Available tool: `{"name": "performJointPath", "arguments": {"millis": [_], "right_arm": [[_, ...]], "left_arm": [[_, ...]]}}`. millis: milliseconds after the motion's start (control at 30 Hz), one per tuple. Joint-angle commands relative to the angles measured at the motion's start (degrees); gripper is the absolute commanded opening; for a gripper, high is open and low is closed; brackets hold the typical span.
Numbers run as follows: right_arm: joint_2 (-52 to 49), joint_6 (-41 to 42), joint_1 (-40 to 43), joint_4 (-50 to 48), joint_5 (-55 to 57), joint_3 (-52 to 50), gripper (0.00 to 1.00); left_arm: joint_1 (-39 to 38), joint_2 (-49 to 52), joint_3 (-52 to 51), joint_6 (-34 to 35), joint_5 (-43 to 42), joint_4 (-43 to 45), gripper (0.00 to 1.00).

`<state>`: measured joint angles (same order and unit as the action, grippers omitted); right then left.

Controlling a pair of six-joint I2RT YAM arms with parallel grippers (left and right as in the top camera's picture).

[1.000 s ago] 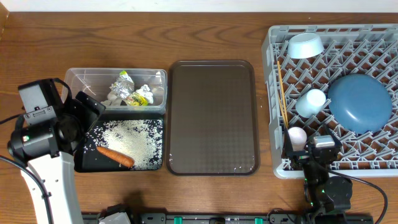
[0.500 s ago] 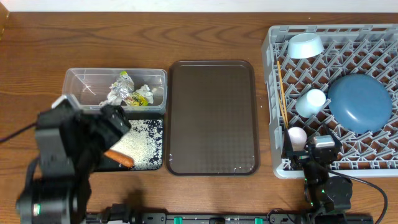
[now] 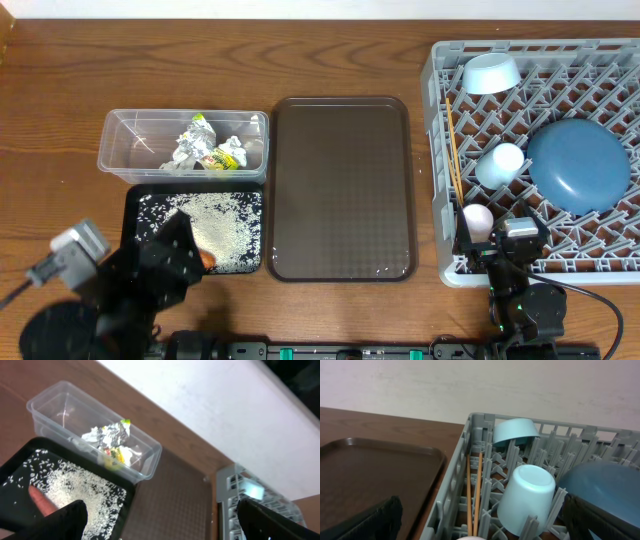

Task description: Sort waste into correct bins and load items into the dishwasher rack

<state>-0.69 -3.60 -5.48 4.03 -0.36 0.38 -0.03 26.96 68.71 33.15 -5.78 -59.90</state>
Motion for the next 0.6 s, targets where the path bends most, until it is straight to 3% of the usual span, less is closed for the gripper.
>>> {"name": "performJointPath", "arguments": {"millis": [0, 167, 567], "right_arm": [[0.4, -0.6, 0.3, 0.3, 0.1, -0.1, 0.99], [0.4, -0.6, 0.3, 0.3, 0.1, -0.1, 0.99], [0.4, -0.6, 0.3, 0.3, 0.1, -0.1, 0.99]], "left_arm": [[-0.2, -3.7, -0.6, -0.6, 0.8, -0.1, 0.97], [-0.2, -9.5, -4.2, -0.6, 2.5, -0.8, 0.97], [-0.1, -23.4, -25.9, 2.3, 2.8, 1.2, 0.97]]}}
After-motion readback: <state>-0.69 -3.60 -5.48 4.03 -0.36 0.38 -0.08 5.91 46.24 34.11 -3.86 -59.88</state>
